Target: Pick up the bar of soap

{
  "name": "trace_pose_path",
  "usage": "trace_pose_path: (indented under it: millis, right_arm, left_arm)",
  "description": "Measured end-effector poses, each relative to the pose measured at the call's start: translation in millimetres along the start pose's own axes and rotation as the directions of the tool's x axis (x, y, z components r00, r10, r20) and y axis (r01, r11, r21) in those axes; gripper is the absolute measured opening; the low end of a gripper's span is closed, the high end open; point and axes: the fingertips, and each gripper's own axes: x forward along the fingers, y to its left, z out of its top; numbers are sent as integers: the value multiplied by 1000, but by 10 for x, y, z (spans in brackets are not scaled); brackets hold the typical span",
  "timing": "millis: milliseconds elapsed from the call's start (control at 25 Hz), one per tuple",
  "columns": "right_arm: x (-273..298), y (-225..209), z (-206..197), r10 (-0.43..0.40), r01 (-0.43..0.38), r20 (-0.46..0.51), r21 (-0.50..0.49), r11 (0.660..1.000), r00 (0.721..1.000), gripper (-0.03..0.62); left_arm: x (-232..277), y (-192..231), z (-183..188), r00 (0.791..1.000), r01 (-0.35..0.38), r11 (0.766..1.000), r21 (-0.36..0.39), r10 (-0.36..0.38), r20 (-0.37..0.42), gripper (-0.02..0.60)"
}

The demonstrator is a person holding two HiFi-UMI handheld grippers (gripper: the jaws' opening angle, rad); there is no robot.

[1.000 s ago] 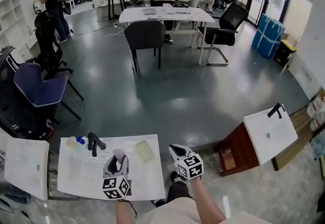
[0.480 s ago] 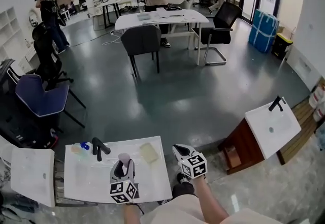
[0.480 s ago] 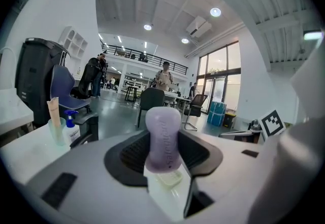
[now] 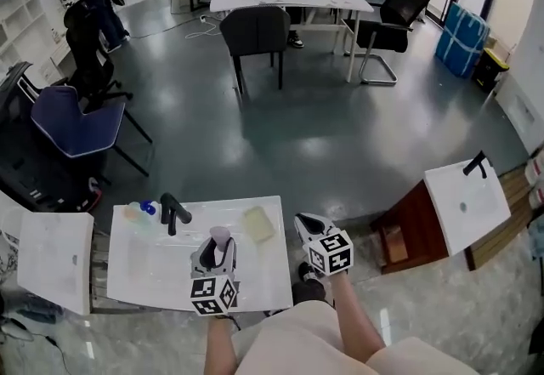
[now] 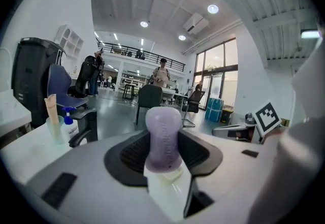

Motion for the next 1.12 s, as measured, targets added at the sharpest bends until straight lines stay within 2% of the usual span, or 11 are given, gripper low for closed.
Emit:
trace_pose_path:
  millis: [480, 1120]
  right_arm:
    - [40, 150, -145, 51, -51, -56, 13, 999, 997, 6]
    - [122, 180, -131, 65, -65, -70, 12, 998, 995, 6]
  left_arm:
    - [-94, 107, -113, 1000, -24, 999, -46, 23, -16, 181]
    - [-47, 180, -77, 999, -31, 998, -46, 30, -11, 179]
